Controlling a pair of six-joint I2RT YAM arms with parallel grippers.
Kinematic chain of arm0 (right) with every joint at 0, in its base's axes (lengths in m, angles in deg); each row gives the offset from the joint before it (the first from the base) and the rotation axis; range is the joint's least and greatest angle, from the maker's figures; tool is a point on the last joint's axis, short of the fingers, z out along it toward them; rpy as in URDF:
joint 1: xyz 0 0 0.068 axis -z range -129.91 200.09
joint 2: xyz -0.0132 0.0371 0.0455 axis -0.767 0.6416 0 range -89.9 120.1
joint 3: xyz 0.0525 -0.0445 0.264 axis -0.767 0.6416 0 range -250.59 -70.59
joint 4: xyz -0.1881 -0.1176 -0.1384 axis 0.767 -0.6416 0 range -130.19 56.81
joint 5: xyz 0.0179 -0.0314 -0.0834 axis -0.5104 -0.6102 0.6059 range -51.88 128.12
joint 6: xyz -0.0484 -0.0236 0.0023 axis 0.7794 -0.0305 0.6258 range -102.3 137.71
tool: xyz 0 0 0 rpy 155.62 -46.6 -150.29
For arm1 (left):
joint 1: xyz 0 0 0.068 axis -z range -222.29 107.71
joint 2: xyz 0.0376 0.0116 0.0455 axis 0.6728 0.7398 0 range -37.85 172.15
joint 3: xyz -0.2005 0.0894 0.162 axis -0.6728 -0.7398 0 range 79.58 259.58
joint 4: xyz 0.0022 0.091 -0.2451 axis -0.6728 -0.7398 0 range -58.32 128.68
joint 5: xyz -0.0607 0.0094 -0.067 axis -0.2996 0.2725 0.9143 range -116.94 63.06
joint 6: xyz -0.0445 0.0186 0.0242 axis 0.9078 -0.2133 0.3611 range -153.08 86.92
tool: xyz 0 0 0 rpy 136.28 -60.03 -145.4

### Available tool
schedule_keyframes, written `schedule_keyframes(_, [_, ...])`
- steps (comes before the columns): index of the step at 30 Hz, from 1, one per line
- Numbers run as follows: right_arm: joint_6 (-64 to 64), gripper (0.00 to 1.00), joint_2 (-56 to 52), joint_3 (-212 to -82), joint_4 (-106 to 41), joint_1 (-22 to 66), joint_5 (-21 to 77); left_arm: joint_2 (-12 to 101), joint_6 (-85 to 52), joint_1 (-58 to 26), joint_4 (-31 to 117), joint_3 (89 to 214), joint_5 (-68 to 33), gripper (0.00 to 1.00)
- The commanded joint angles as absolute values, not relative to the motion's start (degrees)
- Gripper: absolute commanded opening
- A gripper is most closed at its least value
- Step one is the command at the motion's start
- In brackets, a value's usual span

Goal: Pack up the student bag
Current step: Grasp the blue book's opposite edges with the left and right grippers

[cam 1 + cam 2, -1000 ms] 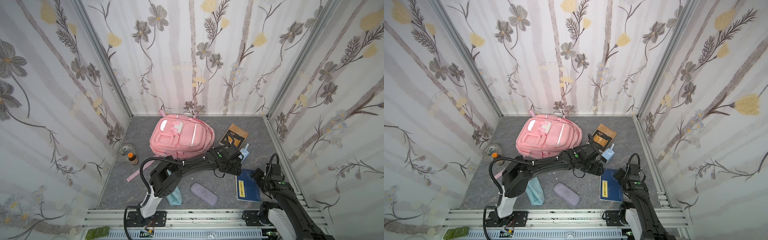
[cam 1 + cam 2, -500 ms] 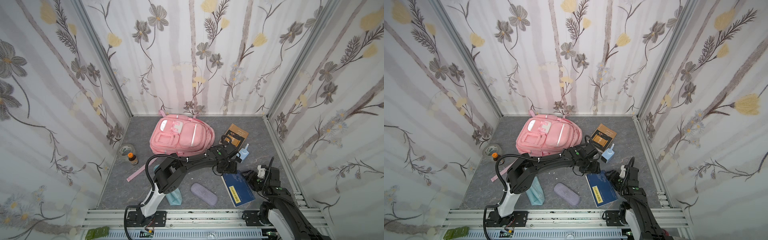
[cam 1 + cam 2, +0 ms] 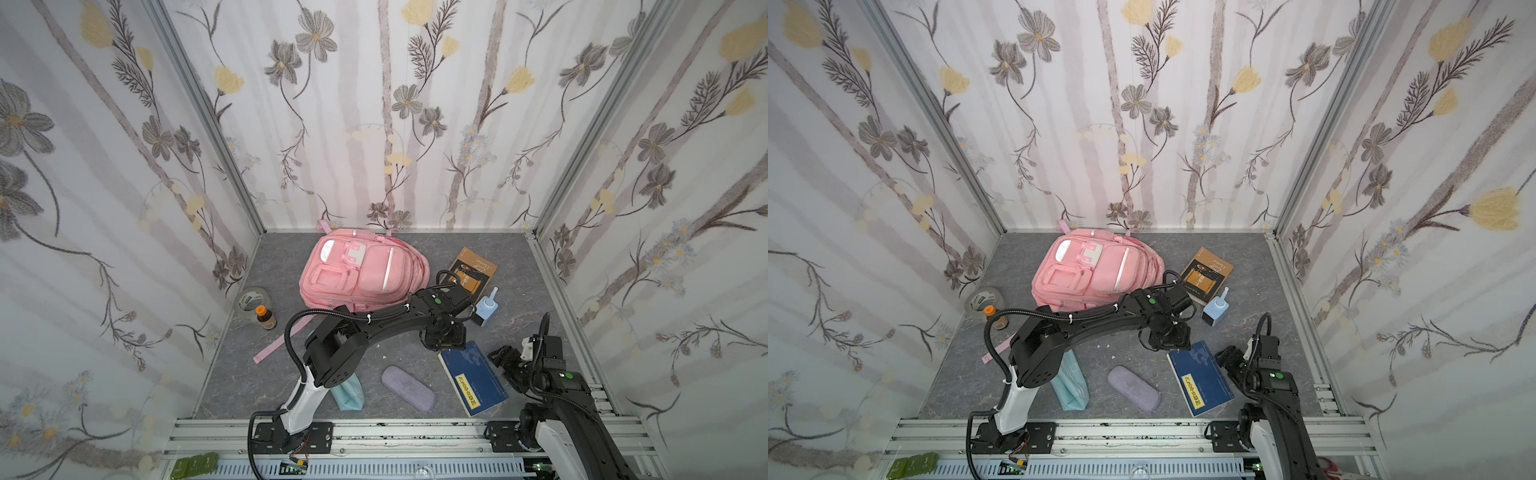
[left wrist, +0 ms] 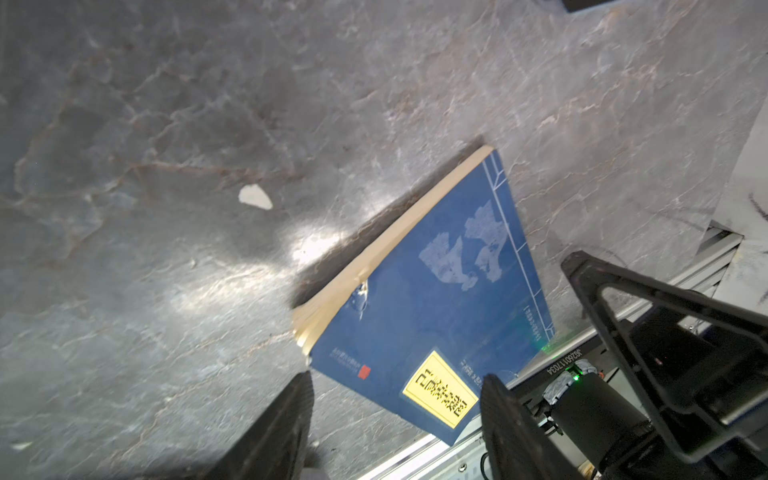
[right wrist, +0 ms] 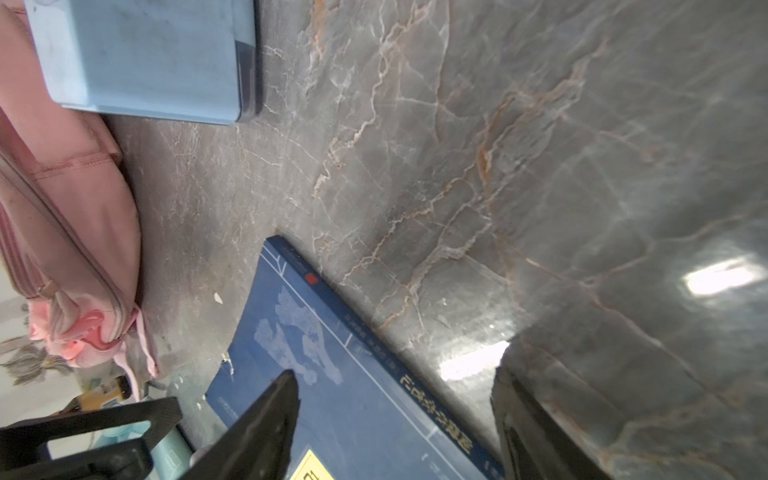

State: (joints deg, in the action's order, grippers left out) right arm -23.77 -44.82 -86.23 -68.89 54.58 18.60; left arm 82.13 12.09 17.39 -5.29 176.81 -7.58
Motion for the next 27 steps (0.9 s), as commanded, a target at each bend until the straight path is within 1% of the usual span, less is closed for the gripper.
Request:
schedule_keyframes(1, [-22.79, 0.74, -45.05, -85.13, -72.65, 54.39, 20.89, 81.33, 11.66, 17.47, -9.62, 176.28, -6.0, 0.66])
schedule_keyframes(6, [-22.82, 0.74, -42.76, -83.87, -70.71, 54.31, 20.3, 82.71, 11.13, 17.71, -9.25, 175.89, -1.85, 0.67])
schedule_keyframes(12, [-22.37, 0.73, -41.59, -84.18, -70.89, 54.14, 16.35, 85.33, 11.35, 18.26, -7.55, 175.09, 2.33, 0.67])
schedule_keyframes(19, [-21.79, 0.69, -40.2, -84.26, -70.57, 52.68, 12.74, 87.69, 13.96, 17.97, 0.17, 172.87, 5.23, 0.66])
schedule_keyframes(23, [-19.56, 0.68, -37.0, -84.6, -70.21, 51.85, 9.94, 89.06, 16.66, 16.53, 4.2, 172.67, 5.67, 0.59])
schedule_keyframes(24, [-18.92, 0.68, -36.46, -84.86, -70.26, 51.72, 9.38, 89.14, 17.28, 16.05, 5.79, 172.21, 5.67, 0.53])
schedule_keyframes(25, [-18.47, 0.68, -35.92, -85.1, -70.2, 51.71, 8.98, 89.14, 18.09, 15.59, 6.97, 171.89, 5.44, 0.5])
schedule_keyframes(27, [-17.96, 0.66, -35.44, -85.76, -69.85, 51.76, 8.07, 89.15, 19.07, 14.57, 8.95, 171.43, 5.19, 0.48])
